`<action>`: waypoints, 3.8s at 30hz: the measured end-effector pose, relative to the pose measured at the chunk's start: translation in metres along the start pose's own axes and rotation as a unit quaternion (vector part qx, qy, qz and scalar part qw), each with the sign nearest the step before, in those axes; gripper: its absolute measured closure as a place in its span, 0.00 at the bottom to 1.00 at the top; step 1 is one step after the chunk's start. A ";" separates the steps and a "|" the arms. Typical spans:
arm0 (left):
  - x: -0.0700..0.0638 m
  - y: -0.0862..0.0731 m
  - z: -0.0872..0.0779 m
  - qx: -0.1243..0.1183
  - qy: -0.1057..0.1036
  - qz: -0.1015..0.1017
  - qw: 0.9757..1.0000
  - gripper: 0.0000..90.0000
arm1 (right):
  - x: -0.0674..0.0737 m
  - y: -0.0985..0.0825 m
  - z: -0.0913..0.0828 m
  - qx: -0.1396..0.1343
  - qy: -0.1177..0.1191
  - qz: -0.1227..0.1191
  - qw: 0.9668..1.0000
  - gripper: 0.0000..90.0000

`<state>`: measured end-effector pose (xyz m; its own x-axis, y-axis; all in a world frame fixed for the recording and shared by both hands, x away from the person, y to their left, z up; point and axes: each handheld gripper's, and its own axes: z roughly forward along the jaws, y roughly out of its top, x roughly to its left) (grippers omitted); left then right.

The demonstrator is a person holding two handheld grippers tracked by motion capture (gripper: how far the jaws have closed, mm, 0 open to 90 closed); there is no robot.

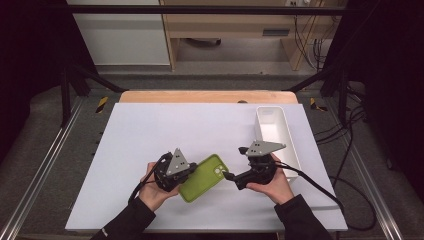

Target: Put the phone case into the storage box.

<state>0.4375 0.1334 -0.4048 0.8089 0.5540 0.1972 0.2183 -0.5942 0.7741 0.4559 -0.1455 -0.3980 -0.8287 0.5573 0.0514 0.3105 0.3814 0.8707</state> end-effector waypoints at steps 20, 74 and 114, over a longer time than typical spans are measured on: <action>-0.006 0.002 0.002 0.001 -0.003 0.016 1.000 0.97 | -0.001 0.010 0.025 0.033 0.003 0.012 0.999 0.05; -0.017 0.006 0.000 -0.008 0.001 0.059 0.998 0.97 | -0.020 0.008 0.032 0.091 0.102 0.107 0.985 0.77; -0.020 0.007 0.003 0.001 -0.005 0.078 0.997 0.97 | -0.020 0.011 0.022 0.109 0.115 0.126 0.979 0.88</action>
<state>0.4244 0.1164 -0.4050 0.8383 0.4495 0.3086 0.0906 -0.6730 0.7341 0.4858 -0.1363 -0.3997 -0.7875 0.4838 0.3818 0.5907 0.4157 0.6916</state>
